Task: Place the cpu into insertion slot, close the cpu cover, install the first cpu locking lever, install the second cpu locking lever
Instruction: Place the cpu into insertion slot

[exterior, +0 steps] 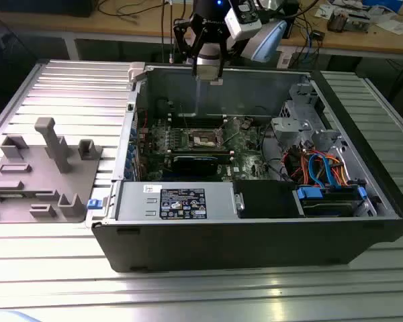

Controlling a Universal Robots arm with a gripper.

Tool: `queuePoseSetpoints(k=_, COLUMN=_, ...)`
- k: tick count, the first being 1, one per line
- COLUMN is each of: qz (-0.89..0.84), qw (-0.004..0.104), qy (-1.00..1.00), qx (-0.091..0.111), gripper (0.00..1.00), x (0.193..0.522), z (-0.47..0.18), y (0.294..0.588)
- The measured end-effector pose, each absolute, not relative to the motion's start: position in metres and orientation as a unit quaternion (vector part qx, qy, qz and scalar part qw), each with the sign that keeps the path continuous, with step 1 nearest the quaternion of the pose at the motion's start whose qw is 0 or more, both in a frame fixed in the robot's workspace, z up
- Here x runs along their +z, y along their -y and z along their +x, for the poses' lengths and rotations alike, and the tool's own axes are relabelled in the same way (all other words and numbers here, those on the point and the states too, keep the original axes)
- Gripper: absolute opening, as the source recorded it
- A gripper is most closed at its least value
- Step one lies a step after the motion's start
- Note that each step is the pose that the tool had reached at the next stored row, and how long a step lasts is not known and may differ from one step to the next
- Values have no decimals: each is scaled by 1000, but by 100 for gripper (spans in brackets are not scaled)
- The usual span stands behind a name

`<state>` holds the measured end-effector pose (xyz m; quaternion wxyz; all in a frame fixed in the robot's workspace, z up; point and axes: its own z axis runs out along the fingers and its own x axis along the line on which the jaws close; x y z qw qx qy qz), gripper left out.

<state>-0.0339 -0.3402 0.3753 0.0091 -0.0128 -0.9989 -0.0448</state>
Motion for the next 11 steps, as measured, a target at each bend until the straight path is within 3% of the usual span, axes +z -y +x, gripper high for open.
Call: queuePoseSetpoints(k=11, qz=-18, qw=9, qy=999, qx=-45, gripper=54, x=375, z=-34, y=340)
